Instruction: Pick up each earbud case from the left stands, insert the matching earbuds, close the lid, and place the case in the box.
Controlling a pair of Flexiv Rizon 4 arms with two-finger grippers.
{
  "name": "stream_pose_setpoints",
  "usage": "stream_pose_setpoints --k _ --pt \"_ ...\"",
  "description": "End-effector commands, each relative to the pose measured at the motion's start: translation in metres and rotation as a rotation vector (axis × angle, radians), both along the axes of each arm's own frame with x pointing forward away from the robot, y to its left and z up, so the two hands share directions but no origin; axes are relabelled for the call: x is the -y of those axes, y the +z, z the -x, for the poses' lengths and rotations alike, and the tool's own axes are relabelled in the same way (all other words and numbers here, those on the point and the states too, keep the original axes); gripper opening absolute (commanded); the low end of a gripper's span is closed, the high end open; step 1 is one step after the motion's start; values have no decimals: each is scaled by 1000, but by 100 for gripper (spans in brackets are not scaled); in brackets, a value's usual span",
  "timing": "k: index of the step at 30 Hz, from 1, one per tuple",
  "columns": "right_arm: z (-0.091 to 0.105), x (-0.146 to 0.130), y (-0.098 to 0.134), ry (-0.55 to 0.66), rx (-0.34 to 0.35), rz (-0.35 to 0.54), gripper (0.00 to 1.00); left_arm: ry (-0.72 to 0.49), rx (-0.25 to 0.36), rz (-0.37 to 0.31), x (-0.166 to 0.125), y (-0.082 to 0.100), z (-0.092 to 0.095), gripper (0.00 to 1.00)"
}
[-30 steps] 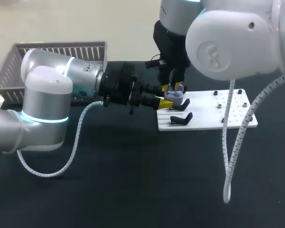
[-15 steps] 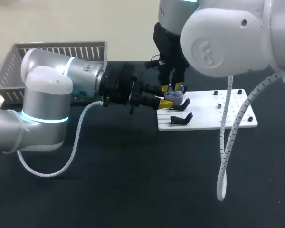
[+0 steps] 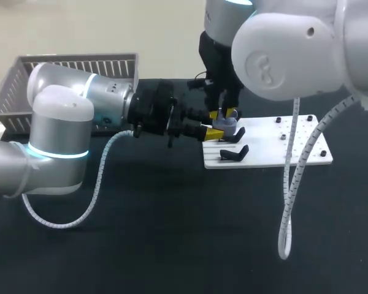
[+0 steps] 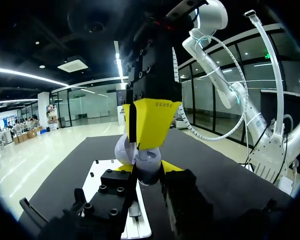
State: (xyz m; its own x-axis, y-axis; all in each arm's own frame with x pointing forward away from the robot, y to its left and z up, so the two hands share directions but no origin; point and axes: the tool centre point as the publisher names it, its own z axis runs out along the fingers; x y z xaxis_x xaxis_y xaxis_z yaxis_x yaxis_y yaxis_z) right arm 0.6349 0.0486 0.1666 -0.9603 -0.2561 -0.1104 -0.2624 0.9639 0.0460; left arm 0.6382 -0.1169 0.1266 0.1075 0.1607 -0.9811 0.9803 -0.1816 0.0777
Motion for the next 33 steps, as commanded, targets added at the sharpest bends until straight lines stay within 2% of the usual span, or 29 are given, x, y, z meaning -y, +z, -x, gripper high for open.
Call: stream_pose_setpoints --k 1,3,4,5,6,7,12,14,17,20,25,27,33 --pt "-2 0 -1 -3 1 4 0 1 1 2 0 -1 0 0" --pt "-2 0 -1 -5 2 7 0 1 1 2 0 -1 0 0" --pt "-2 0 -1 -8 1 10 3 1 1 2 0 -1 0 0" --pt "-2 0 0 -12 -1 10 34 1 1 2 0 -1 0 0" --pt "-2 0 2 -16 -1 9 81 1 1 2 0 -1 0 0" --pt "-2 0 4 -17 1 7 100 1 1 2 0 -1 0 0" --pt "4 3 21 -27 23 -12 100 1 1 2 0 -1 0 0" --pt "4 7 30 -56 38 -49 100 1 1 2 0 -1 0 0" --pt "-5 17 40 -143 89 -92 100 1 1 2 0 -1 0 0" --pt "-22 30 42 -288 143 -132 100 1 1 2 0 -1 0 0" --pt "-47 51 28 -462 163 -150 100 1 1 2 0 -1 0 0" --pt "-53 56 21 -492 172 -128 100 1 1 2 0 -1 0 0" --pt "-61 67 -2 -525 128 -91 100 1 1 2 0 -1 0 0"
